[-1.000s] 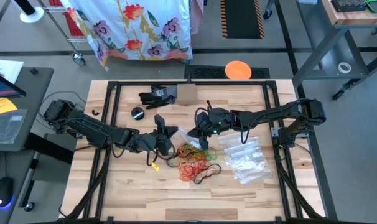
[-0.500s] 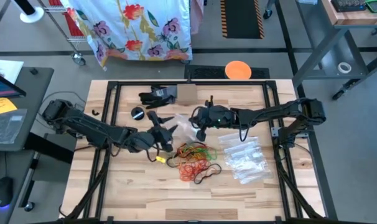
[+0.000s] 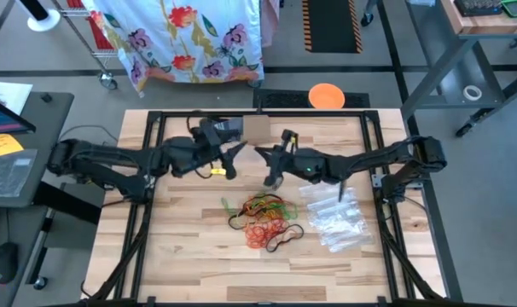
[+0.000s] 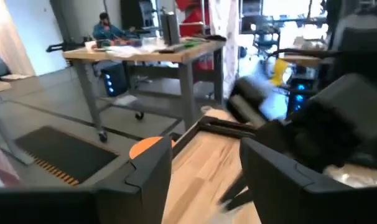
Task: Sort rubber bands
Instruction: Open the transparent zip bag
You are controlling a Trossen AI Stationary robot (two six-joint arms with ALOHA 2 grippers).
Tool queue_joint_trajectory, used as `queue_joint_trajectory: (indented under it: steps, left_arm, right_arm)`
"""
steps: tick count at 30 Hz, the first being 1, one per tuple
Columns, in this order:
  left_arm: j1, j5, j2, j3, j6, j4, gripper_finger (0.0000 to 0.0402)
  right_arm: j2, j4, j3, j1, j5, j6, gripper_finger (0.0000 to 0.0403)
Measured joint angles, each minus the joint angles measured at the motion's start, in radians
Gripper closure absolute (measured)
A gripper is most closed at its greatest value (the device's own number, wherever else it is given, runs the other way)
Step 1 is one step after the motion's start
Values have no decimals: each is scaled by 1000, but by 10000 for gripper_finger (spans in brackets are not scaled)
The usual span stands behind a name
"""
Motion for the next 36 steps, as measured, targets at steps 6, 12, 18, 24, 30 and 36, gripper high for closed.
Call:
queue_joint_trajectory:
  steps: [6, 12, 18, 24, 30, 36]
  left_arm:
    - [3, -54, 135, 84, 95, -120, 219]
    - [23, -130, 180, 109, 44, -336, 219]
    - [59, 1, 212, 108, -8, -429, 219]
    - [68, 12, 245, 108, -5, -427, 219]
    - [66, 9, 244, 108, 3, -451, 219]
    - [69, -40, 245, 108, -1, -518, 219]
  right_arm:
    - [113, -146, 88, -51, -3, 74, 403]
    - [154, -175, 107, -41, -5, 95, 403]
    - [147, -160, 108, -29, -32, 95, 403]
    - [153, -170, 107, -31, -55, 100, 403]
    - [152, -170, 107, -30, -55, 101, 403]
    - [152, -158, 107, -30, -53, 103, 403]
